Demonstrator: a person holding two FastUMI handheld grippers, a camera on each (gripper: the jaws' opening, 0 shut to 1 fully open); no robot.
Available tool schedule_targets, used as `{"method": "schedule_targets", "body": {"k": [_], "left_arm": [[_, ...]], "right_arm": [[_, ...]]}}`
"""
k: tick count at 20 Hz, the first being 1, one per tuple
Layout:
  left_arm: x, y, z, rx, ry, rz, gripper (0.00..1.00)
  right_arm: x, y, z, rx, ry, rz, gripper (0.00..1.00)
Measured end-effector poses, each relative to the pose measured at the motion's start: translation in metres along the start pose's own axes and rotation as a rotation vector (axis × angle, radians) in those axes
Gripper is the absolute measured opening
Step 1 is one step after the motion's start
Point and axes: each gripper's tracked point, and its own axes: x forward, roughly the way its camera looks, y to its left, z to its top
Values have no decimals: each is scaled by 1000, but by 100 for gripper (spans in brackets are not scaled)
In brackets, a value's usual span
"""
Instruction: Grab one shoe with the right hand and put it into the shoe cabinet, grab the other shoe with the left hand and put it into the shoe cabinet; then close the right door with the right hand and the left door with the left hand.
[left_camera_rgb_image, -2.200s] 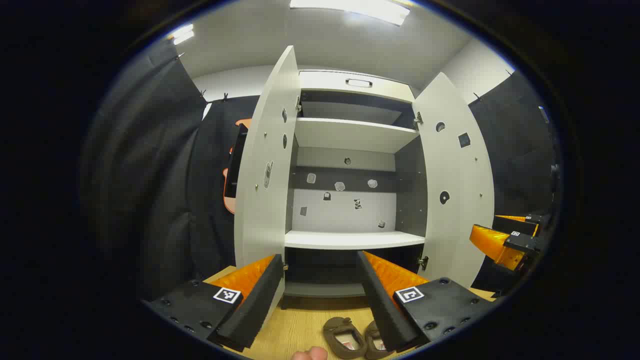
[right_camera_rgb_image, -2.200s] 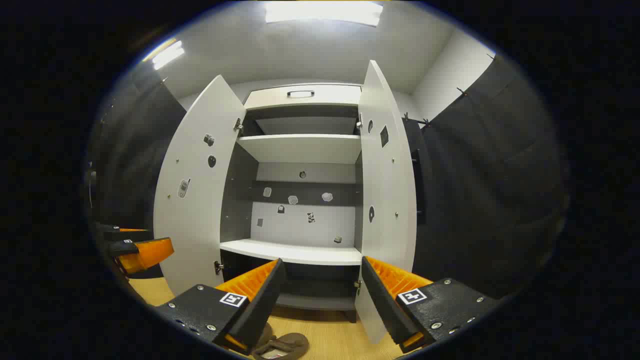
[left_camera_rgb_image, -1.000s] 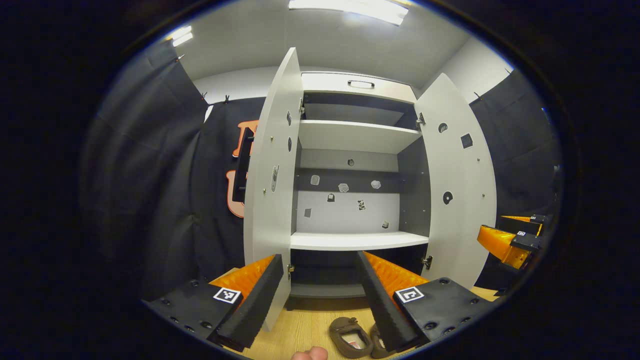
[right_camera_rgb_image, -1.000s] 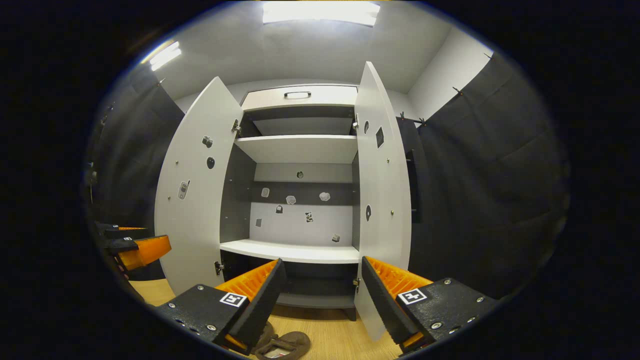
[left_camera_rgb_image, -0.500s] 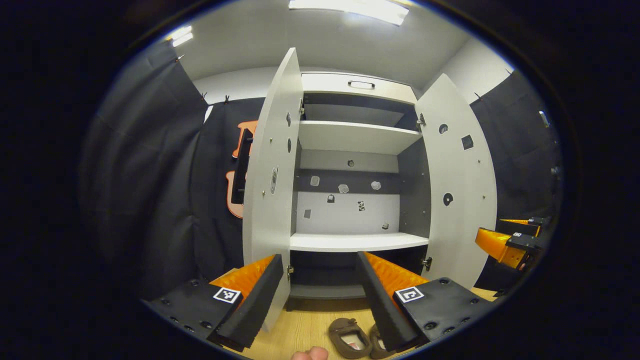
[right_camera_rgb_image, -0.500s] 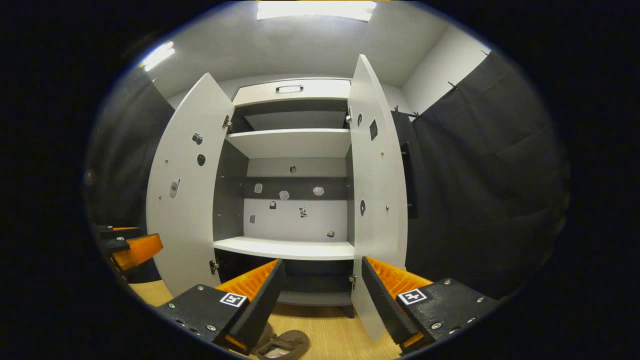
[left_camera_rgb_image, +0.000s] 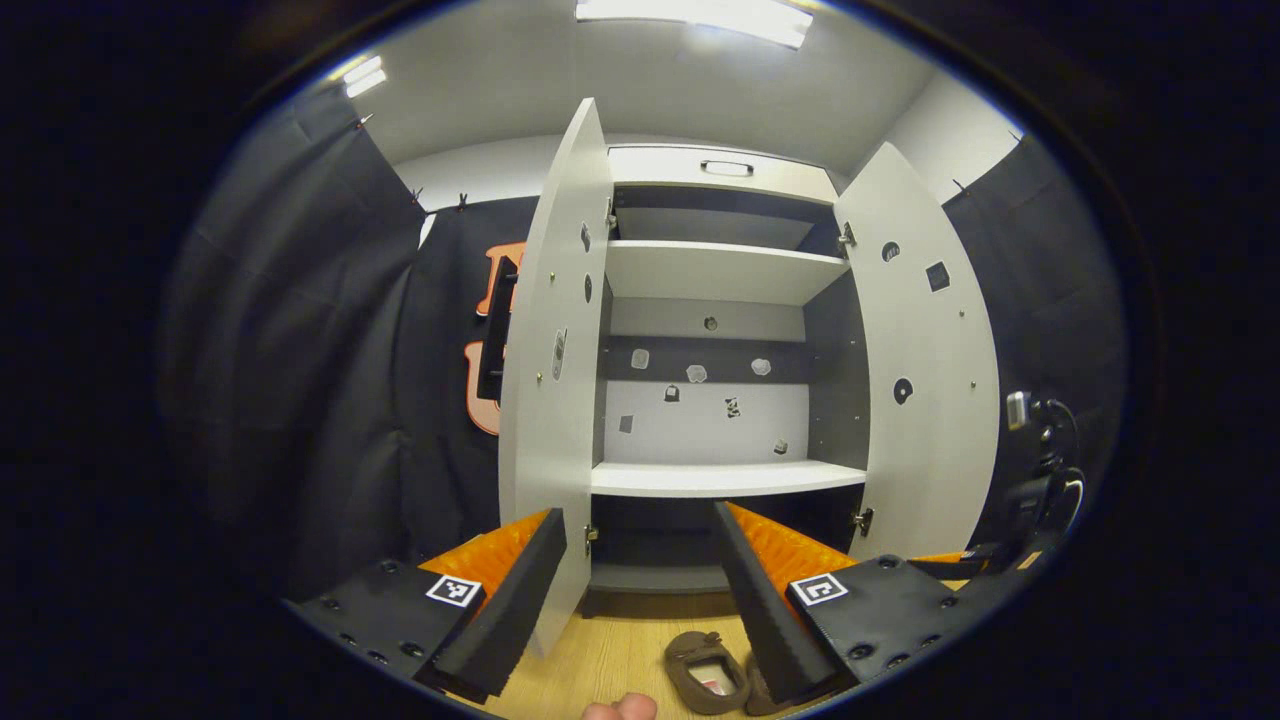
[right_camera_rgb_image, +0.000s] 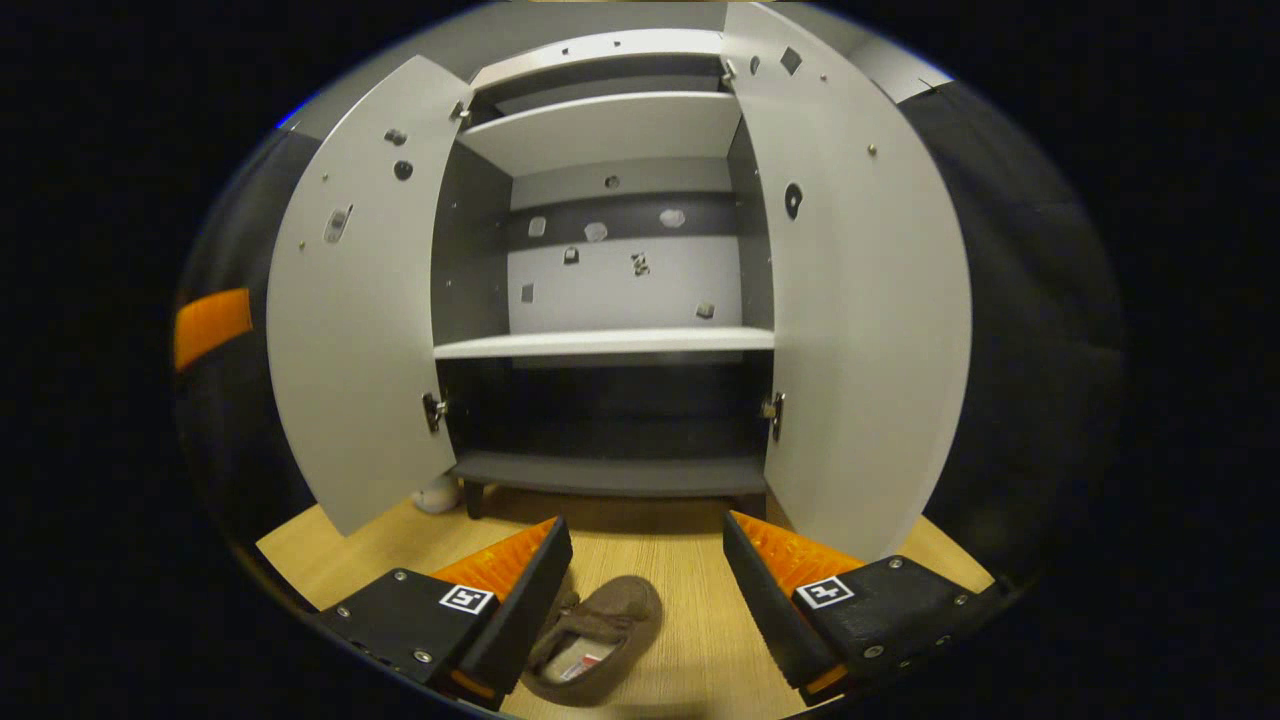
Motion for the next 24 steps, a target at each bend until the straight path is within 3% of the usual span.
{"method": "schedule_targets", "body": {"k": [5, 8, 14, 16, 18, 19, 24], "left_arm": [[-11, 18, -11, -9, 24, 60, 96], [-20, 29, -13, -4, 23, 83, 96], [-27, 34, -11, -16, 19, 92, 96], [-28, 32, -9, -8, 15, 88, 96], [-29, 30, -3, 4, 2, 84, 96], [-29, 30, -2, 11, -4, 85, 99], [-29, 29, 0, 18, -21, 88, 94]], "right_arm": [[6, 19, -94, -98, 196, 51, 92], [17, 15, -133, -143, 309, 25, 90], [66, 5, -156, -163, 396, 1, 80], [79, -4, -175, -199, 444, -30, 74], [86, 4, -177, -145, 420, -11, 64], [86, 4, -179, -123, 405, -12, 53], [83, -1, -179, -54, 378, 11, 37]]}}
